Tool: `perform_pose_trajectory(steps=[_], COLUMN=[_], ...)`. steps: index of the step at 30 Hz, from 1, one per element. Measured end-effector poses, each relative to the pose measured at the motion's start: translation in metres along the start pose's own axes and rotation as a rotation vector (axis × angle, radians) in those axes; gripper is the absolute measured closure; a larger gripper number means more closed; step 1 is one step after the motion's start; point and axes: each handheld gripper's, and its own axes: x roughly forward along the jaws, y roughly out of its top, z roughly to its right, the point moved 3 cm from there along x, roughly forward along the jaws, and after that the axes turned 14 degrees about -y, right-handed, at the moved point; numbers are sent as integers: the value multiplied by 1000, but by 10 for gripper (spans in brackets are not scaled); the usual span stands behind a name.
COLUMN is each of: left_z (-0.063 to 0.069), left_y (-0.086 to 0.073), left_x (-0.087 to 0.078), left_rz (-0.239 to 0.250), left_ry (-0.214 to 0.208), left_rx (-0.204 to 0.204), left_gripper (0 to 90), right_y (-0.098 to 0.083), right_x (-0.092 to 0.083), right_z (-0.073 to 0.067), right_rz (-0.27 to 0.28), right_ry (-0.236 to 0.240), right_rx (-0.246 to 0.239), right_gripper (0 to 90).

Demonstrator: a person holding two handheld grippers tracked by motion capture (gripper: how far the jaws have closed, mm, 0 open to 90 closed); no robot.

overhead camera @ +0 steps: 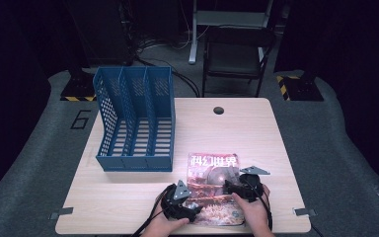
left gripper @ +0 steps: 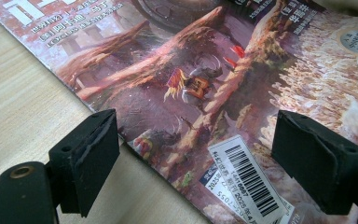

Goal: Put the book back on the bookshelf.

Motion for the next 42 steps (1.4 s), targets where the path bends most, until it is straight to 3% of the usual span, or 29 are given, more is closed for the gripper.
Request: perform_pose_trajectory(steps=[8,17,32,38,40,41,42], left_z=[0,0,0,0,0,0,0], left_y=[0,0,0,0,0,0,0], left_x=[0,1,1,1,1,1,1], left_rz=[0,7,7,12,12,12,12], left_ry=[3,4,4,15,15,14,15], left_rx=[4,-1,0,0,0,0,0], left_gripper=[147,148,148,148,148,148,148], right_y=[-1,0,5,11,14,16,16], right_x=[1,0,-7,-17,-22,-26,-26], right_z=[-1,6,10,7,5,3,3], right_rz=[12,10,29,76,99,115,115], right_ry=[16,62,122,148,170,206,206], right_rx=[16,118,158,132,123,132,132], right_gripper=[305,348,363,372,382,394,394])
